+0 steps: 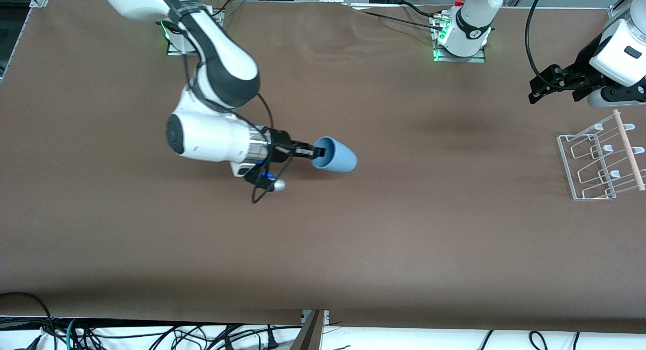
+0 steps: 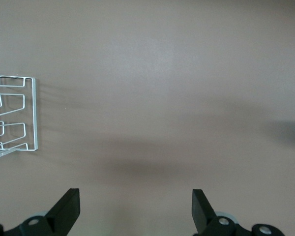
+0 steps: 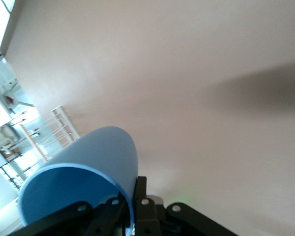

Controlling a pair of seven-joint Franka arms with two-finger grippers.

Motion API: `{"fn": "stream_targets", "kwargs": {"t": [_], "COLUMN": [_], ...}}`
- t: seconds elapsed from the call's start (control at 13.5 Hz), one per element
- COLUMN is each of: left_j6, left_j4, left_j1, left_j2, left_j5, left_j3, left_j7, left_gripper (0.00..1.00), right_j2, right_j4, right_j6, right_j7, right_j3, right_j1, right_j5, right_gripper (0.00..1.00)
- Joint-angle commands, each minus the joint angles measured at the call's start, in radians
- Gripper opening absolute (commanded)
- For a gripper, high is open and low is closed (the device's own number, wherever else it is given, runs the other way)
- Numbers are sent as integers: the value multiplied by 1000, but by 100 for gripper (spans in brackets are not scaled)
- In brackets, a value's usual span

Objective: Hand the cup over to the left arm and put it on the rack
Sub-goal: 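Lift the blue cup and carry it toward the table's middle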

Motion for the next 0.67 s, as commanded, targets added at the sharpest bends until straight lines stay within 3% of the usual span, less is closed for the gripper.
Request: {"fn": "stream_targets", "kwargs": {"t": [0.0, 0.59], "left_j6": [-15, -14], "left_j4": [32, 32], "left_j1": [3, 3], "left_j2": [17, 17], "left_j5": [-6, -8], "left_j3": [-2, -2], "left_j7": [-10, -11], "left_gripper": [100, 100], "right_j2": [63, 120], "right_j4": [102, 182], "right_j6": [0, 54], "right_j7": [23, 17], "right_j3": [-2, 6], "right_j1": [43, 117], "right_j5": [94, 169], "right_gripper": [0, 0]}}
